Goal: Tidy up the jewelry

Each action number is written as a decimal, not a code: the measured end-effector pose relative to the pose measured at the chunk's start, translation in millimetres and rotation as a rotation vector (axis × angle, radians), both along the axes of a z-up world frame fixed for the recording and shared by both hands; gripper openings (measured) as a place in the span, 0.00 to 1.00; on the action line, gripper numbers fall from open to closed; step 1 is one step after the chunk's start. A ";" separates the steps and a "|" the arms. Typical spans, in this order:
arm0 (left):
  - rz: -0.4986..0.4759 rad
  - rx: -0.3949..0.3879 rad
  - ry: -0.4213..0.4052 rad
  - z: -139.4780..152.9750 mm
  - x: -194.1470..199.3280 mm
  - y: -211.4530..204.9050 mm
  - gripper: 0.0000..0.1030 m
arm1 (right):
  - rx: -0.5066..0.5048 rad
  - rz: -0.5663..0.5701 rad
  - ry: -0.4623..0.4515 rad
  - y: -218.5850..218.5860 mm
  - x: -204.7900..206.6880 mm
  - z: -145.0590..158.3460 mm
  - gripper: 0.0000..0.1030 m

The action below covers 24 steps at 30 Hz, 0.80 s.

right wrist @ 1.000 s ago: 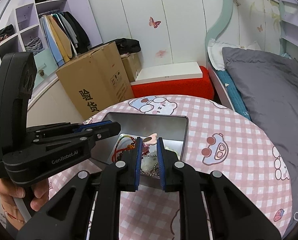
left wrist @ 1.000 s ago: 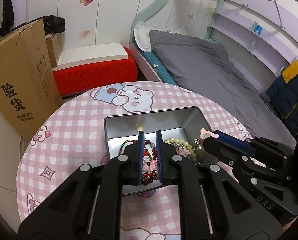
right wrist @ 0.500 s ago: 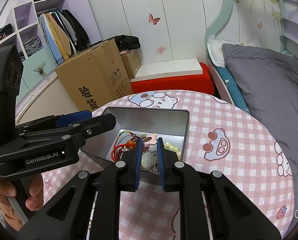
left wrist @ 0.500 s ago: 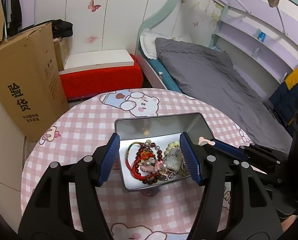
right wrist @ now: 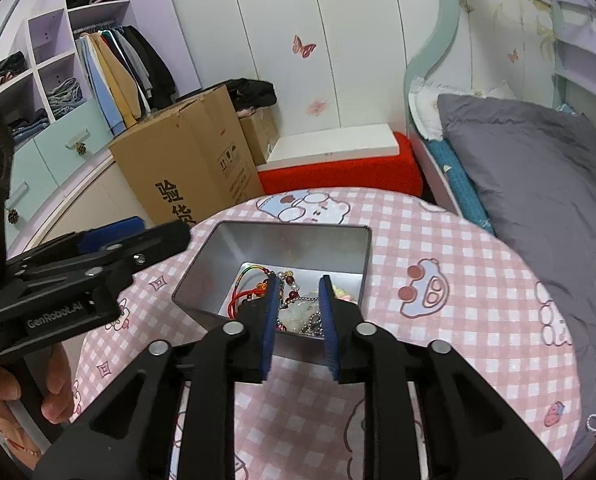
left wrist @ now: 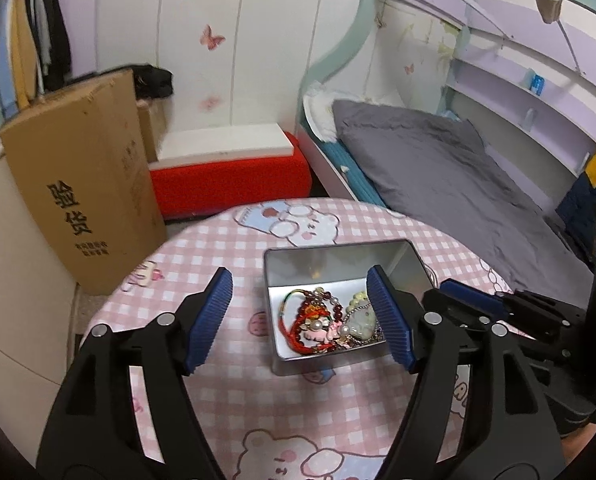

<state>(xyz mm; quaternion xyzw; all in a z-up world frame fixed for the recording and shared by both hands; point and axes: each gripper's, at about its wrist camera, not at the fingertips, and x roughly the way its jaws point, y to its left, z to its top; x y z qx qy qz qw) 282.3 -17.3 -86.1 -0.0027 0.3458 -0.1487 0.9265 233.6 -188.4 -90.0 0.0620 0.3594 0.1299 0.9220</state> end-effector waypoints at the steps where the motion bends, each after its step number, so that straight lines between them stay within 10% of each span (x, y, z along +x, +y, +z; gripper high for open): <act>1: 0.006 0.000 -0.009 2.2 -3.2 1.6 0.71 | -0.005 -0.006 -0.011 -0.7 -4.5 4.1 0.27; 24: 0.153 0.047 -0.253 67.4 -152.9 24.2 0.90 | -0.177 -0.130 -0.263 5.6 -130.9 68.0 0.83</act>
